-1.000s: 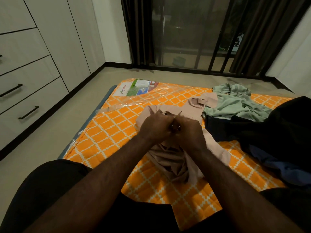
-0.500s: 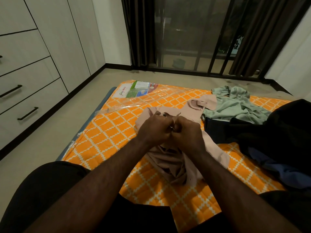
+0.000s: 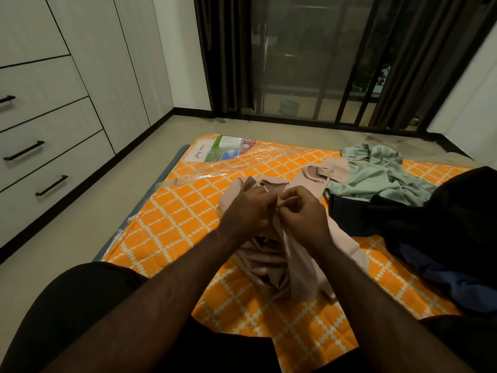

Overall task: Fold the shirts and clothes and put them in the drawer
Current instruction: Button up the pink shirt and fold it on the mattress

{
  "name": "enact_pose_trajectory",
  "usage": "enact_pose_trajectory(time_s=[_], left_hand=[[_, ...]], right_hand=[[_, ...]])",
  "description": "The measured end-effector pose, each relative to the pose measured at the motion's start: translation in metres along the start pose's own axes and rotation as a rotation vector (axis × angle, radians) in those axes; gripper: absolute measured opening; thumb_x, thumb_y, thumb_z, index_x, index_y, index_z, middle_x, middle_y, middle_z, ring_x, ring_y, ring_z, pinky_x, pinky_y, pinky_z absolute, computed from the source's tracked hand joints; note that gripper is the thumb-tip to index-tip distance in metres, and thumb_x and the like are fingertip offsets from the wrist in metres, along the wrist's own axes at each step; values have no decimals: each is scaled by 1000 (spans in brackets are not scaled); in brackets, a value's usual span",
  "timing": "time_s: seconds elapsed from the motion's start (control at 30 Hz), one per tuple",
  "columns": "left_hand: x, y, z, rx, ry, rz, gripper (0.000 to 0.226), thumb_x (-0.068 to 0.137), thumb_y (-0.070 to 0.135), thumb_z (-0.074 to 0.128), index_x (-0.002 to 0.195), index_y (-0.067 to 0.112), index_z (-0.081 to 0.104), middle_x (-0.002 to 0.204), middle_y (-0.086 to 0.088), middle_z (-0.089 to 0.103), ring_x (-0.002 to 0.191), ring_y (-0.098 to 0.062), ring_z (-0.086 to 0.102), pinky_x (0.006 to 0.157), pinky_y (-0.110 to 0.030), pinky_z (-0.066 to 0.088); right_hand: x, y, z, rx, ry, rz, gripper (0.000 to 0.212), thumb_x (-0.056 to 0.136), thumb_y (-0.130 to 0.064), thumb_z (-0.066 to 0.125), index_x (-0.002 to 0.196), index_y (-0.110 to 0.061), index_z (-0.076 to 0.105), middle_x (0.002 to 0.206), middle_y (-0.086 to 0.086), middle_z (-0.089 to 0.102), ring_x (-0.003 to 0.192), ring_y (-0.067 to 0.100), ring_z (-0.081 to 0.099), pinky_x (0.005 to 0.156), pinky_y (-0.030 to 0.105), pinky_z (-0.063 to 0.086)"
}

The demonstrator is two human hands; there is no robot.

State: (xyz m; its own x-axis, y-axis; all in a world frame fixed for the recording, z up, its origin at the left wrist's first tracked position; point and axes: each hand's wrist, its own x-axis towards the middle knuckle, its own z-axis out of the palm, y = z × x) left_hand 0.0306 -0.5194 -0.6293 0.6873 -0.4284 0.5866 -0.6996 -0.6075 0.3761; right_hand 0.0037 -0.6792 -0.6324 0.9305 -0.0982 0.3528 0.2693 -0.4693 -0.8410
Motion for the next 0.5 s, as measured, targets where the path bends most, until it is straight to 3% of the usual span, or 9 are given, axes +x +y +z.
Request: enact_pose_trajectory(time_s=[0.07,0.1,0.17,0.23,0.27,0.33,0.43,0.5], left_hand=[[1,-8,4,-24,-1,-24,12,82,0,71,86,10,68,89,-3,62,81,-16,55,86,-47,52],[1,-9,5,-52,4,-32,11,83,0,71,86,10,68,95,-4,62,87,-16,58,87,-43,53],[1,-9,7,-75,29,-49,12,83,-1,73,88,10,70,107,-7,60,97,-8,53,90,-22,49],[1,-9,9,-83,62,-63,14,80,-3,75,86,9,72,107,-8,58,96,-2,46,89,-6,38],[1,-10,10,-90,79,-83,15,79,-4,76,86,9,71,103,-7,58,94,-2,46,83,-5,38],[4,-10,13,-100,115,-154,15,78,-1,75,87,9,68,96,-5,57,89,-10,50,75,-18,44],[5,-9,13,-196,166,-335,16,84,11,76,95,7,65,83,-1,63,76,-16,61,66,-31,53],[4,-7,12,-290,136,-435,16,92,25,72,89,10,69,72,1,67,66,-14,66,63,-37,56]], right_hand=[[2,3,1,141,31,201,20,89,-6,72,105,-18,66,95,0,73,91,18,72,78,41,62],[3,5,0,179,35,269,22,89,-6,73,107,-17,67,97,2,74,93,21,72,79,43,63],[4,6,-1,266,16,359,23,88,-2,76,107,-12,69,96,7,76,94,25,74,76,39,64],[3,4,-3,372,2,409,20,86,2,78,101,-8,69,94,12,76,89,27,74,72,37,63],[3,4,-3,415,3,428,19,86,3,78,97,-8,66,91,13,75,83,25,73,67,35,62],[4,4,-2,409,18,429,23,88,2,75,89,-12,57,83,13,69,72,20,66,59,30,57],[7,11,3,239,54,379,26,92,-7,72,87,-18,49,80,9,62,73,21,60,66,38,54],[7,13,6,149,81,350,26,93,-11,71,86,-21,48,79,5,58,73,19,58,66,39,53]])
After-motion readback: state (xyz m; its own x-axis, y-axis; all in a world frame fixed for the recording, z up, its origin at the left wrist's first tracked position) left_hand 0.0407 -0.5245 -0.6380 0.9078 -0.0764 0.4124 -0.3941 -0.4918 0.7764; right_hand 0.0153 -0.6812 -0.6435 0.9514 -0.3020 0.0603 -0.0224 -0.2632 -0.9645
